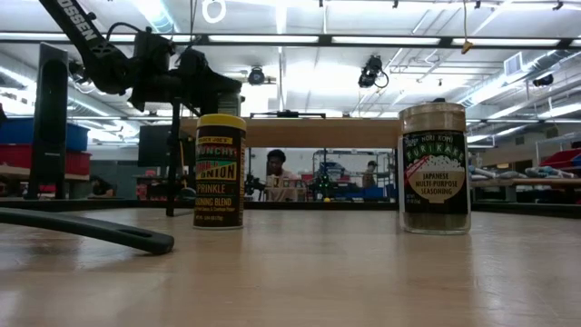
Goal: Shelf spices
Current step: Put the green seasoning bottle on the shelf, then put the golden seasoning bottle on the shelf
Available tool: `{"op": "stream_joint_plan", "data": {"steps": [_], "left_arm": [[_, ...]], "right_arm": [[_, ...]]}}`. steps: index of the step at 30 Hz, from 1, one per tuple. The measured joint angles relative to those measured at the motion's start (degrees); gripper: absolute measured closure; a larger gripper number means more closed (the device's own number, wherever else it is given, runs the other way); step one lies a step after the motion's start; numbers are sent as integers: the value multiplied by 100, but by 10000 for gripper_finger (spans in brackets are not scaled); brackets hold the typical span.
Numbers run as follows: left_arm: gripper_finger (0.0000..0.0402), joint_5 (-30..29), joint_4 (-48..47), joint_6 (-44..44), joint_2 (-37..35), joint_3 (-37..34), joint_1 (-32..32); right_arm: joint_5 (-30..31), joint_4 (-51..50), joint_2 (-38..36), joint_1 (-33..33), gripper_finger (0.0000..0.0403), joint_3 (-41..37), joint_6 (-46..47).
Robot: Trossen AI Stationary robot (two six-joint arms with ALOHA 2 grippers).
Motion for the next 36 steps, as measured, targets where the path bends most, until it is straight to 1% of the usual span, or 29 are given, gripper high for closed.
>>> {"op": "stream_joint_plan", "data": {"steps": [10,19,24,28,31,34,36], "left_arm": [[126,-54,317,-207,-2,7,0],[126,-85,1243,-794,-2,15,7],[126,-60,1830,-1267,-28,17,7],[131,190,1887,-1550,-276,159,5],[143,419,1877,-1785,-544,349,-65],[153,635,1841,-1822,-902,500,-223],[155,669,1617,-1726,-1128,585,-376]], "right_arm": [[0,-13,0,2,109,0,4],[-2,-24,0,2,109,0,9],[0,-33,0,4,109,0,7],[0,-37,0,4,109,0,-20],[7,-37,2,4,109,0,-72],[9,-39,2,-12,109,1,-101],[11,-38,2,-24,109,2,-107]]}}
